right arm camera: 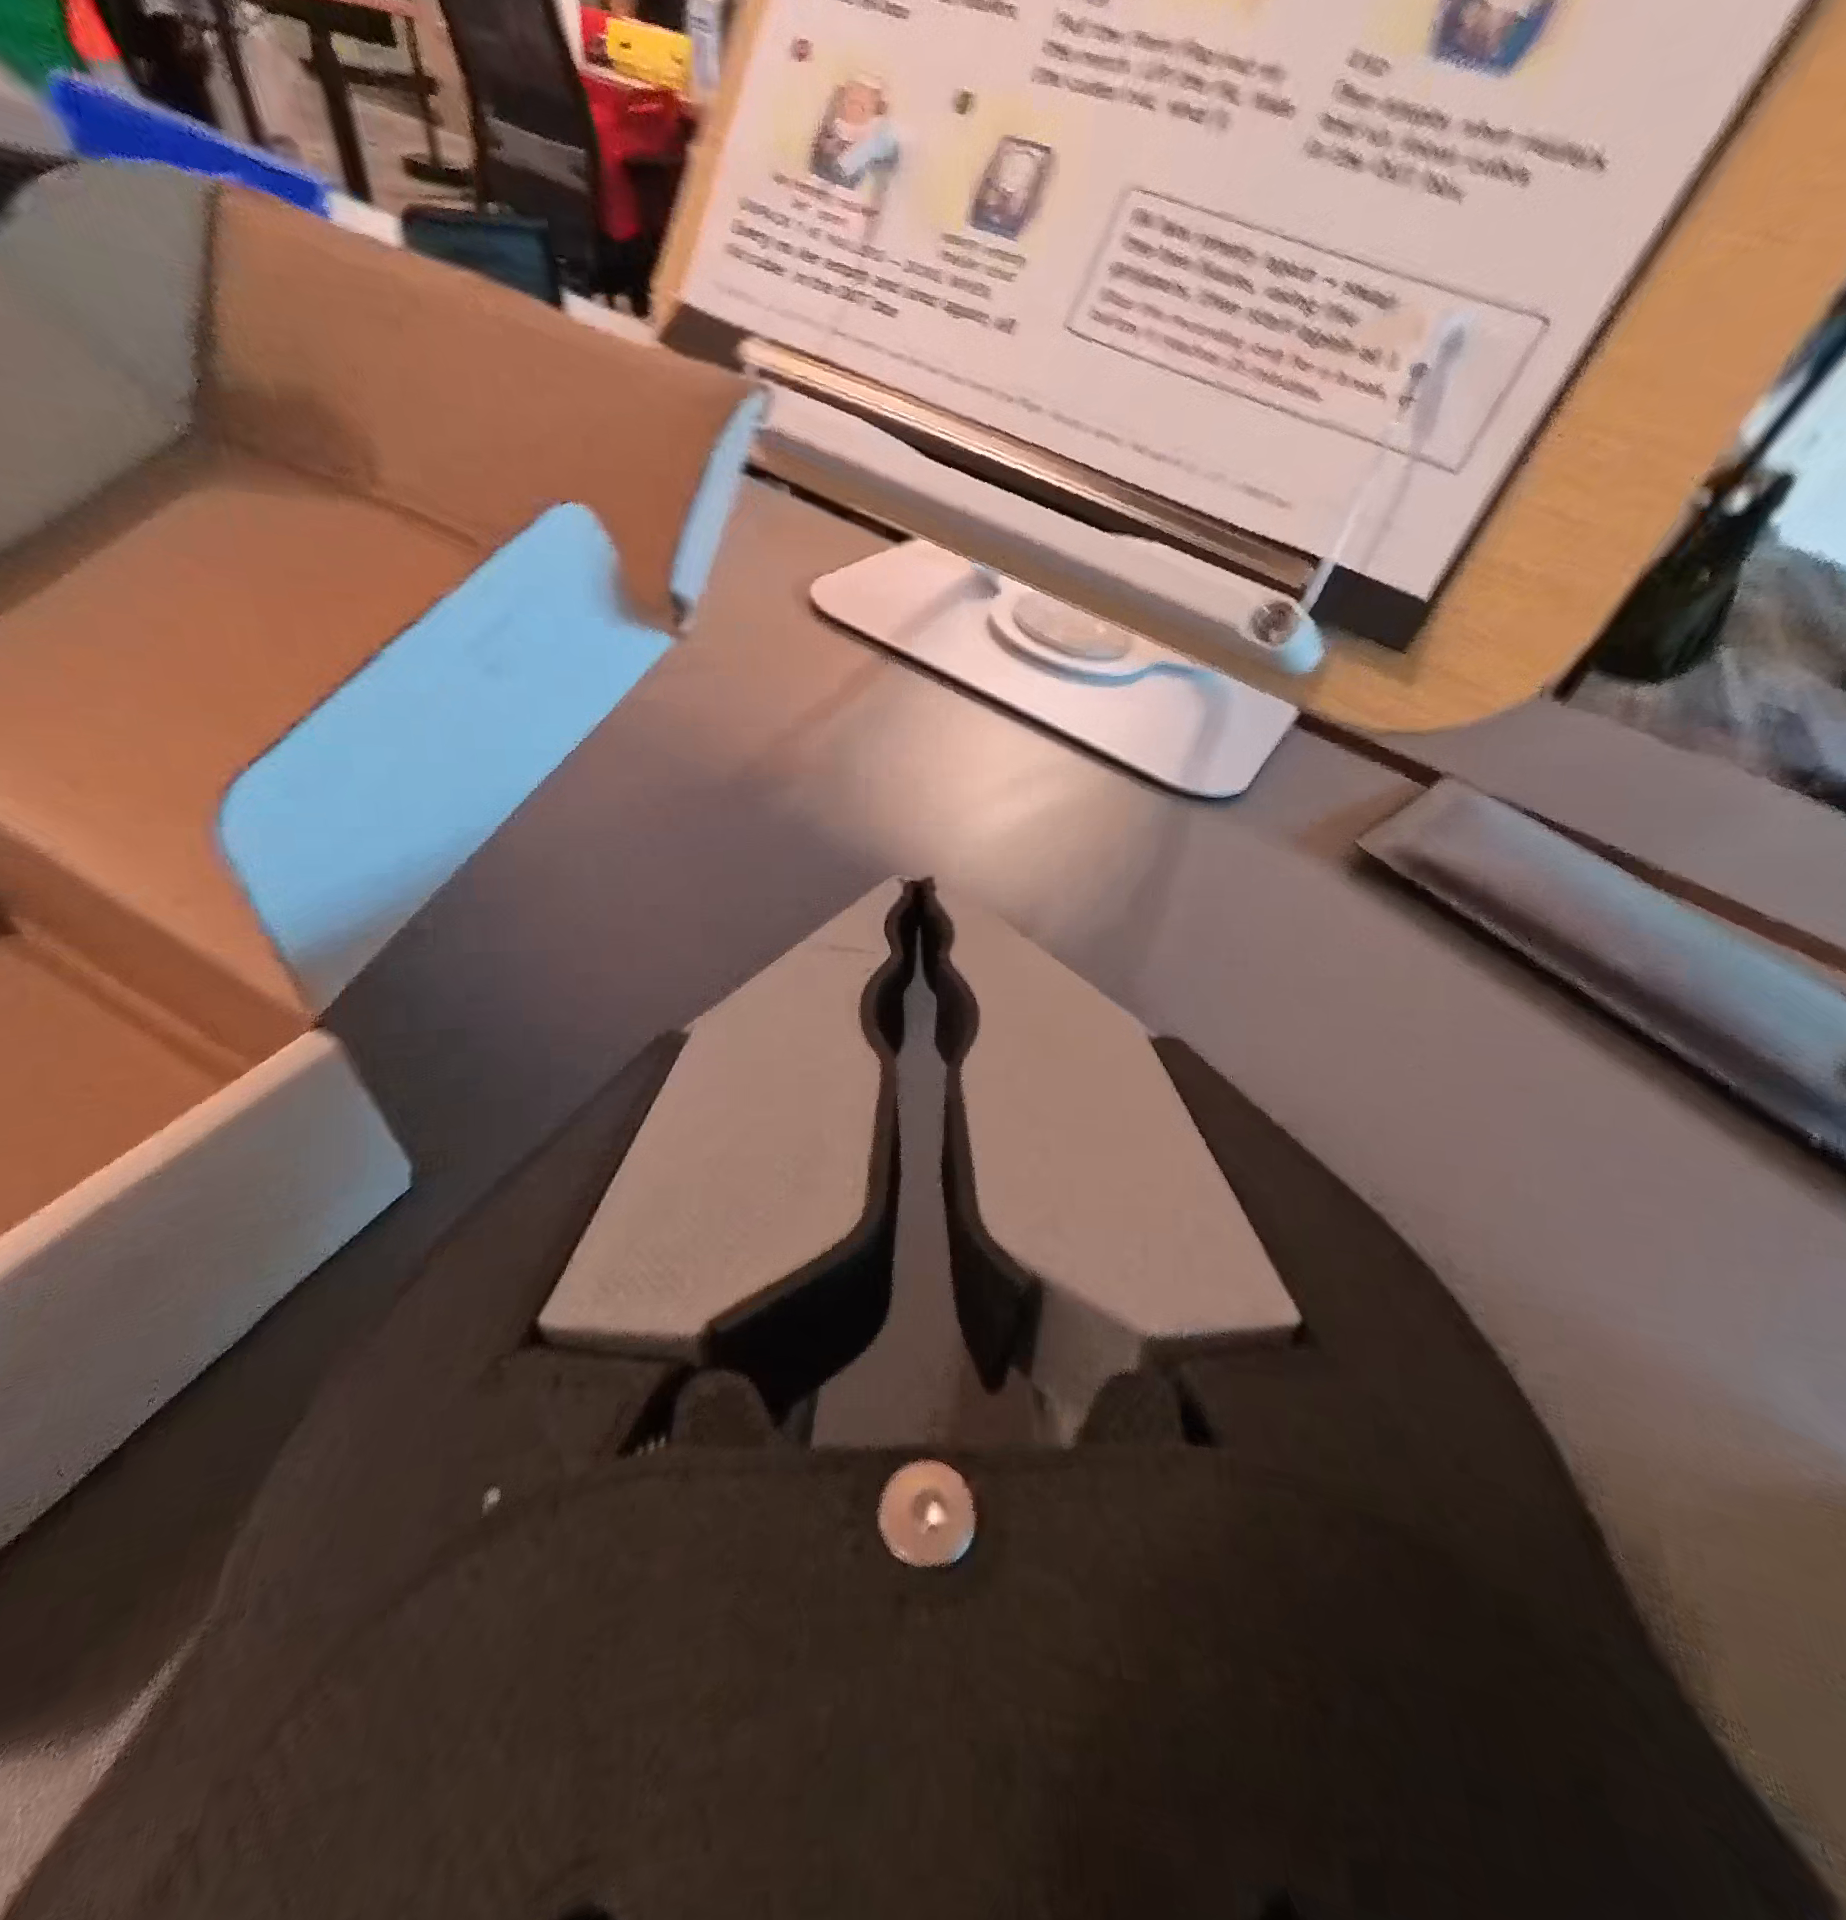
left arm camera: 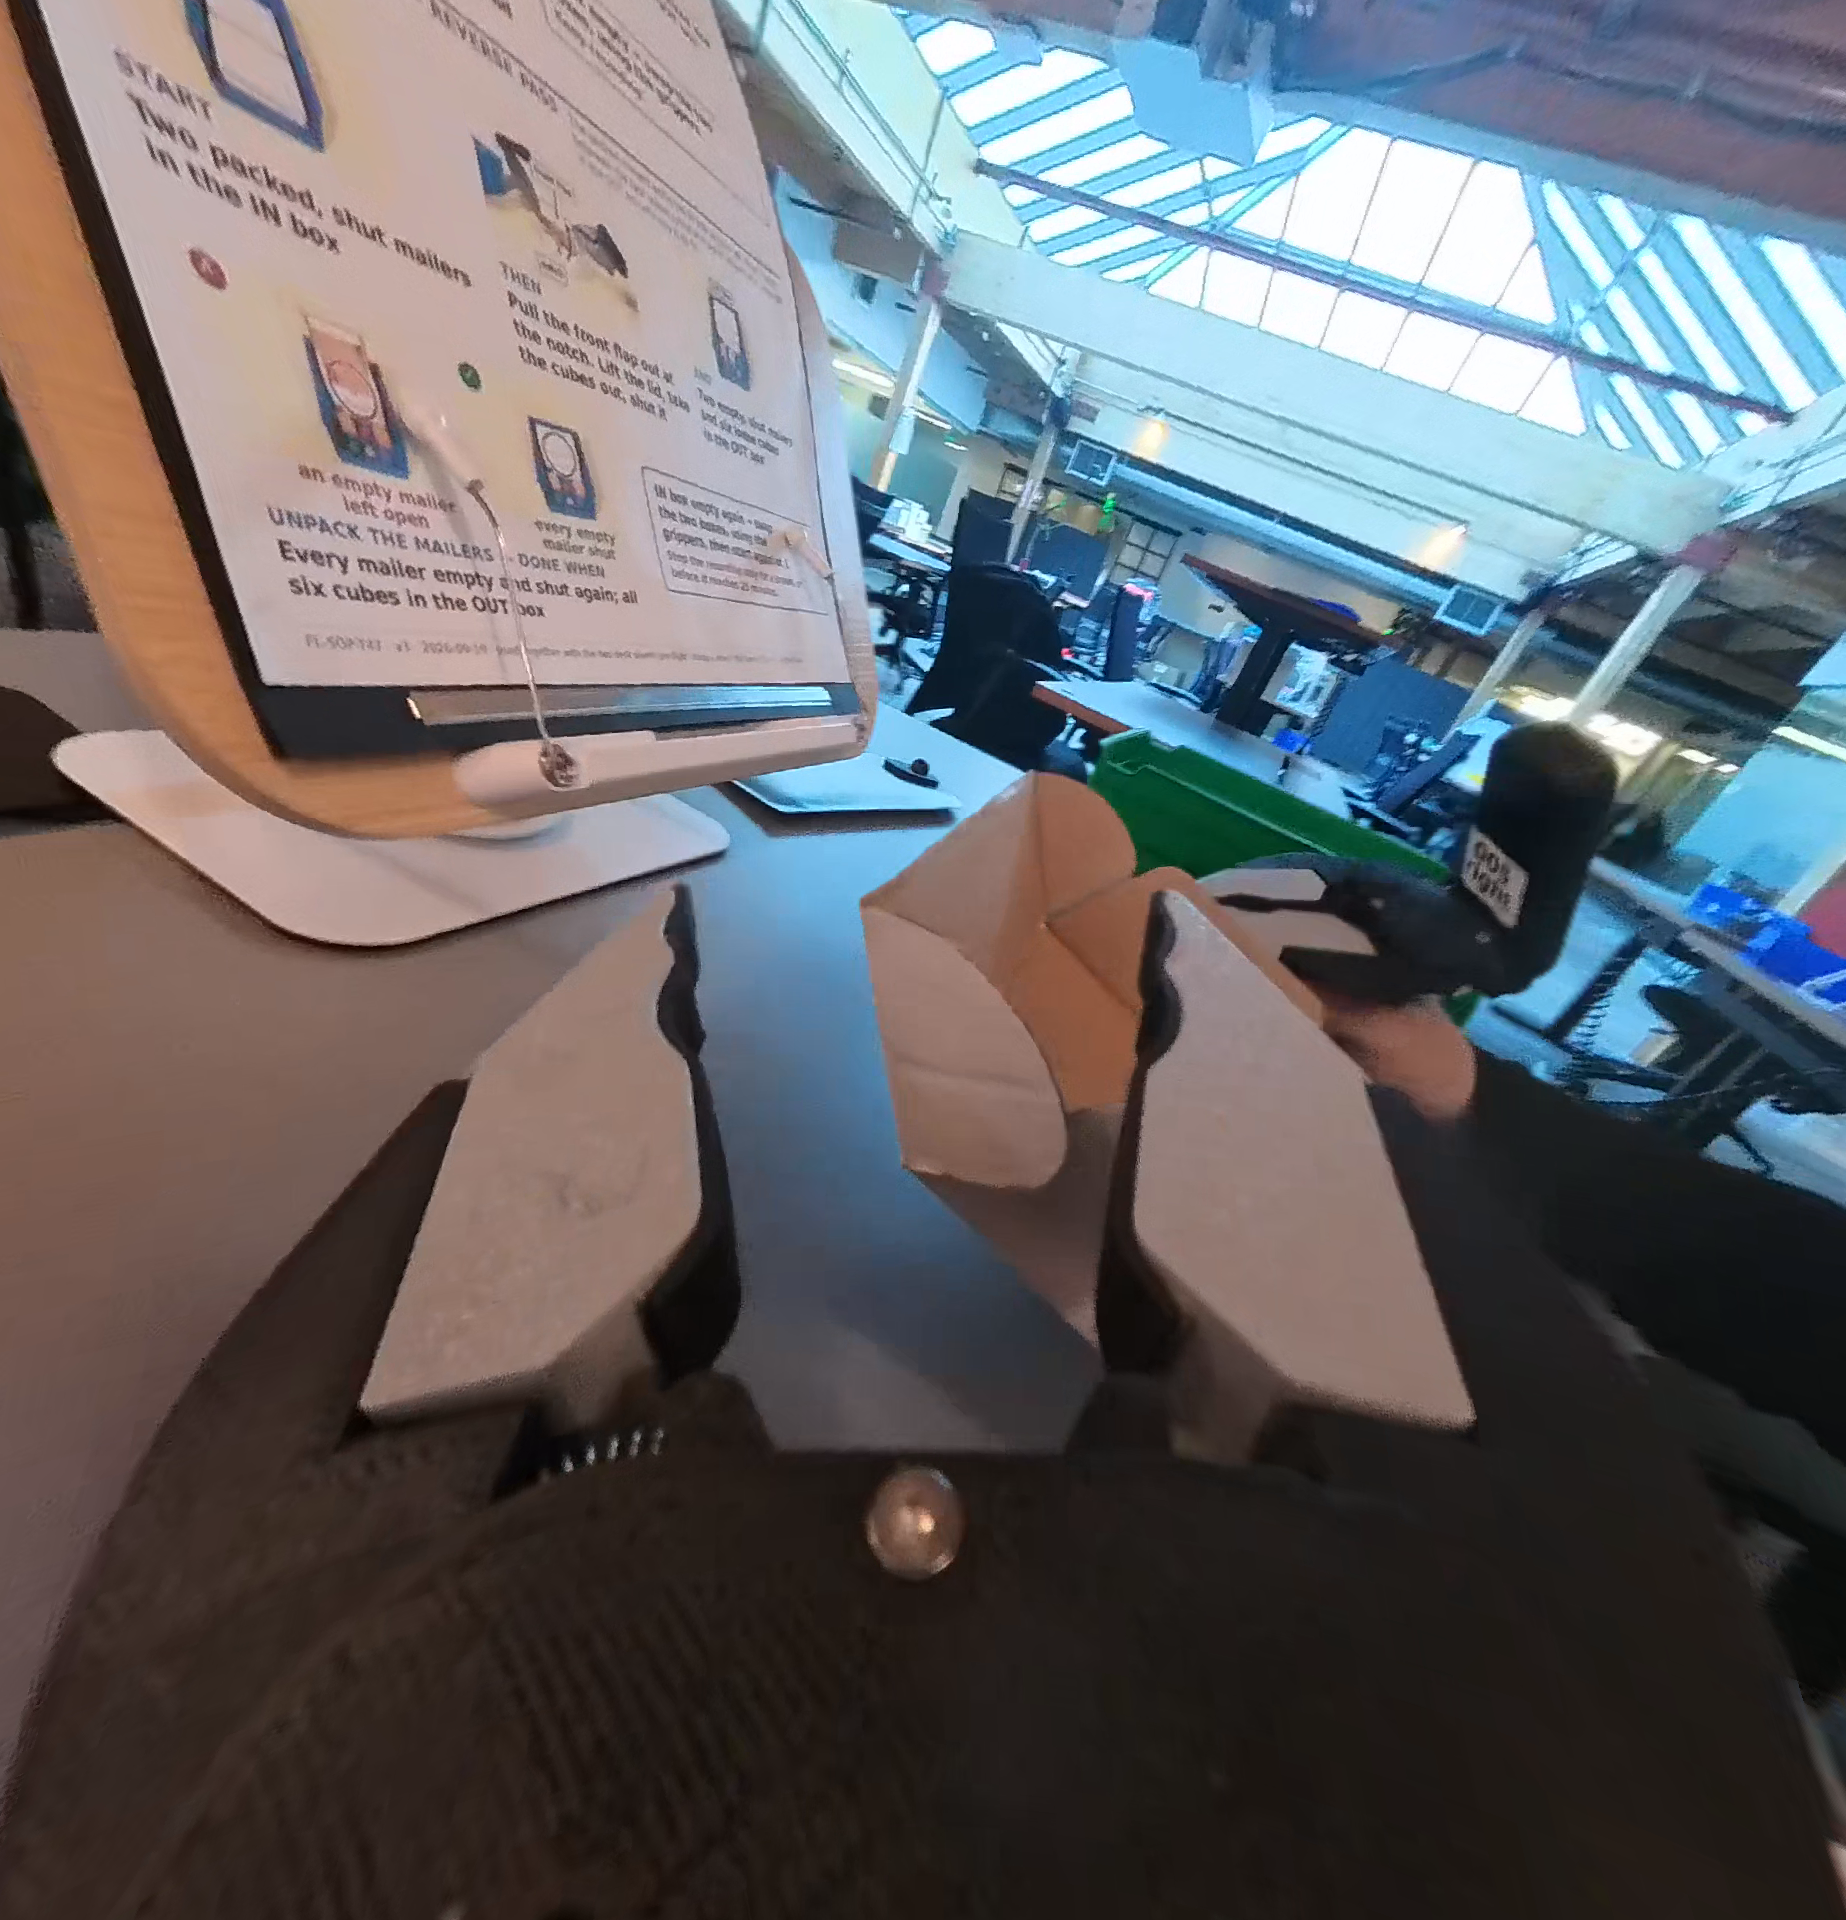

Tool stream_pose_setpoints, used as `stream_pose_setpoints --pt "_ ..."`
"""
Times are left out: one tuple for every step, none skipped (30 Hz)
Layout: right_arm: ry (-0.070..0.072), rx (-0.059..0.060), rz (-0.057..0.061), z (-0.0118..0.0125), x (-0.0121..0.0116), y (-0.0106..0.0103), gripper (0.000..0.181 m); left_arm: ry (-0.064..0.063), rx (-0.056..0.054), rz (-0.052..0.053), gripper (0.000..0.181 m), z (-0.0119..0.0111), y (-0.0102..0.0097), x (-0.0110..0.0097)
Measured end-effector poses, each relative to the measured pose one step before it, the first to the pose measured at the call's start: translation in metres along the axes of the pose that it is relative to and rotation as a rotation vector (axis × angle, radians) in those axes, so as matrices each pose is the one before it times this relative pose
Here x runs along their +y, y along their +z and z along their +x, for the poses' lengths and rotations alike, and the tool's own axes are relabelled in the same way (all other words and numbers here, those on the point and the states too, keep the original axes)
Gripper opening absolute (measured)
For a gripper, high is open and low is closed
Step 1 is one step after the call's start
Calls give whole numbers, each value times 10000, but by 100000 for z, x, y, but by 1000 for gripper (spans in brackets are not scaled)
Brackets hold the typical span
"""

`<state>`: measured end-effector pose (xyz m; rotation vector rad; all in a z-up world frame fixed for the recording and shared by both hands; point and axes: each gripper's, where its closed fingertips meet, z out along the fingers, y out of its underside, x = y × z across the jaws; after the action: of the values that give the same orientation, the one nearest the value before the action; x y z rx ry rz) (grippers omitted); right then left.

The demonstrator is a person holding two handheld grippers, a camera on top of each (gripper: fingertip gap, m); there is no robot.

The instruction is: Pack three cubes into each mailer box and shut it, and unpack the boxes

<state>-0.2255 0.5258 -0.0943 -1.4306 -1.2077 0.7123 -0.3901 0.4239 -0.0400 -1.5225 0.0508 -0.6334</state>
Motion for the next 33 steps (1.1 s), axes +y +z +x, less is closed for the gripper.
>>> stream_pose_setpoints --pt "429 124 -172 620 290 170 0 230 -183 32 85 -31 -79 -147" --pt "460 82 -232 585 358 229 0 198 -151 56 87 7 -111 -191" --pt "434 -65 -242 363 329 227 3 192 -112 107 88 48 -119 -279" --pt "347 -231 -172 60 225 156 19 179 -180 134 91 -64 -145 -315" --pt "269 -254 -118 -55 161 91 27 181 -186 119 93 -89 -162 -306" --pt "202 -156 -79 -27 116 25 33 162 -102 97 93 9 -157 -297" --pt "108 -26 -9 55 25 -31 39 163 -89 113 94 54 -167 -339" --pt "3 67 60 72 -78 -64 43 186 -103 137 95 41 -163 -386" --pt "-65 77 75 37 -88 -75 44 188 -56 131 95 128 -166 -411" --pt "-89 35 38 -50 -49 -33 46 173 -16 130 95 198 -142 -403" --pt "-79 19 -24 -61 31 30 46 158 -5 146 95 213 -103 -390" --pt "-47 43 -76 5 86 74 47 135 22 141 93 257 -79 -347" --pt "-31 19 -91 -8 113 100 50 130 94 123 88 362 -51 -289" --pt "-24 -13 -83 -33 95 90 52 174 55 104 84 287 -34 -201" --pt "-4 -8 -74 -11 87 77 55 209 -105 47 84 45 6 -73" --pt "15 6 -55 18 62 55 57 216 -147 -63 83 -47 40 95" --pt "23 26 -38 60 47 43 58 199 -81 -120 83 43 57 158" --pt "12 26 -26 42 29 30 59 159 -55 -93 83 79 66 111" --pt "-10 17 -17 11 24 15 59 134 -93 -32 83 38 53 21" --pt "-21 13 -20 -31 27 17 60 130 -87 27 82 58 21 -67" --pt "-22 -17 -36 -84 46 12 61 97 -14 35 82 151 29 -91" --pt "-27 -33 -49 -114 64 32 62 70 39 25 80 199 40 -67" --pt "-29 -10 -58 -87 77 48 62 48 6 -1 80 131 42 -18" --pt "-31 14 -57 -39 69 39 62 56 -21 -19 79 82 42 48" --pt "-31 28 -50 -11 56 47 62 38 4 -57 78 71 78 132" --pt "-20 40 -38 25 45 43 62 -11 34 -73 77 82 80 165" --pt "-15 27 -16 19 23 12 62 -31 50 -34 76 84 76 125" --pt "-11 13 11 10 -18 -11 62 -38 23 -22 75 15 64 115" --pt "-8 12 30 8 -33 -27 62 -33 3 -16 75 -40 34 90" --pt "-9 12 41 -3 -47 -47 62 -23 -14 11 74 -55 -1 23" --pt "1 1 34 -19 -44 -40 62 -28 -29 15 74 -84 -31 2" --pt "16 -25 10 -55 -1 -25 62 -41 -33 25 74 -105 -48 -27" --pt "13 -36 -10 -78 17 -14 63 -60 -24 29 73 -91 -38 -32"
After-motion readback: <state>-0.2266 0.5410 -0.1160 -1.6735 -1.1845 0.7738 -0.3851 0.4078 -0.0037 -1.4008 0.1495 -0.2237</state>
